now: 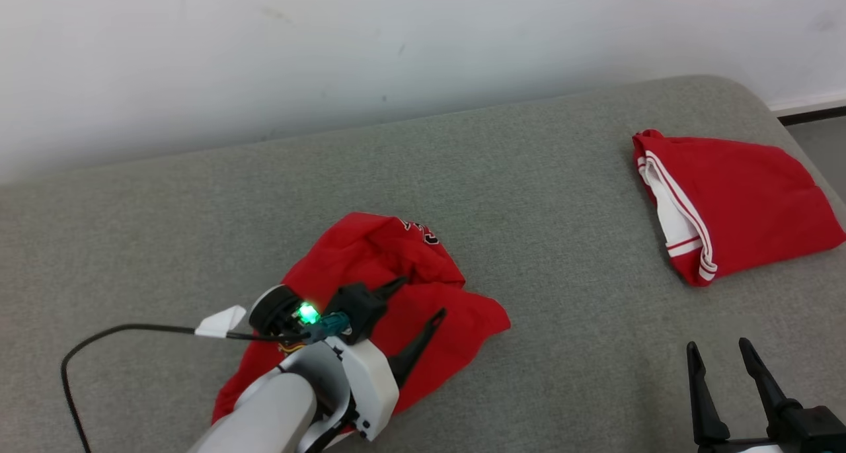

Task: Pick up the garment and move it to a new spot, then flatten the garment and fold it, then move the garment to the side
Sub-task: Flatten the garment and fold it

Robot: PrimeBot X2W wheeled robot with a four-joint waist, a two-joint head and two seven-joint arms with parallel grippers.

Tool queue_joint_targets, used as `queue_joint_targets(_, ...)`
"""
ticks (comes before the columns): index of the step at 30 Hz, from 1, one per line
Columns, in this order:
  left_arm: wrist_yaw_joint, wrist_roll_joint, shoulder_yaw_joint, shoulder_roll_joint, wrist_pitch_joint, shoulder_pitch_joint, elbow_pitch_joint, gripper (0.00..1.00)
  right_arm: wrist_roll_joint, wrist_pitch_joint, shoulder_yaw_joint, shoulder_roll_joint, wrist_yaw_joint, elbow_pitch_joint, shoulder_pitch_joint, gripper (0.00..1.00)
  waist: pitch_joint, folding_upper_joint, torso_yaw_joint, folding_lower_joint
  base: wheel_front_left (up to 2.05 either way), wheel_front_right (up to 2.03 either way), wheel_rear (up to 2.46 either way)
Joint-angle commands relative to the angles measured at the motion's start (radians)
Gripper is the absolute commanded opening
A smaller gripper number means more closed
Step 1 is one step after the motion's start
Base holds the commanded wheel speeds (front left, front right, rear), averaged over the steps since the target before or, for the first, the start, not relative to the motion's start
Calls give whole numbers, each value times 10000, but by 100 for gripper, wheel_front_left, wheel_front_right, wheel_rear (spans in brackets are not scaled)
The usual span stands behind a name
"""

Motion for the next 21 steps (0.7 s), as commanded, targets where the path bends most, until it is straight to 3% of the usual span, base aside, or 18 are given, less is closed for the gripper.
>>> queue_joint_targets(1, -8, -176, -175, 28, 27, -204, 205, 100, 53, -27, 25, -25, -22, 8, -76, 100, 133, -1, -222, 0, 0, 0, 0)
queue_joint_targets(11, 0, -945, -2072, 257, 287, -1715, 1890, 100, 50, -27, 148, -28, -22, 70, -249, 100, 298, -1, -615, 0, 0, 0, 0)
queue_joint_targets(13, 0, -1115, -2311, 242, 290, -1916, 2227, 49, 27, -27, 175, -30, -22, 99, -290, 100, 304, -1, -676, 0, 0, 0, 0)
queue_joint_targets(14, 0, -1201, -2349, 199, 276, -1994, 2400, 36, 20, -27, 179, -30, -22, 106, -304, 100, 304, -1, -694, 0, 0, 0, 0)
queue_joint_targets(15, -1, -1290, -2454, 153, 320, -2036, 2557, 6, 15, -27, 175, -28, -22, 106, -312, 100, 302, -1, -708, 0, 0, 0, 0)
queue_joint_targets(16, -1, -1393, -2571, 120, 376, -2057, 2731, 0, 8, -27, 167, -28, -22, 106, -311, 100, 295, -1, -719, 0, 0, 0, 0)
queue_joint_targets(21, -3, -1784, -3179, 48, 431, -2153, 3306, 0, -52, -27, 128, -29, -22, 163, -305, 100, 256, -1, -739, 0, 0, 0, 0)
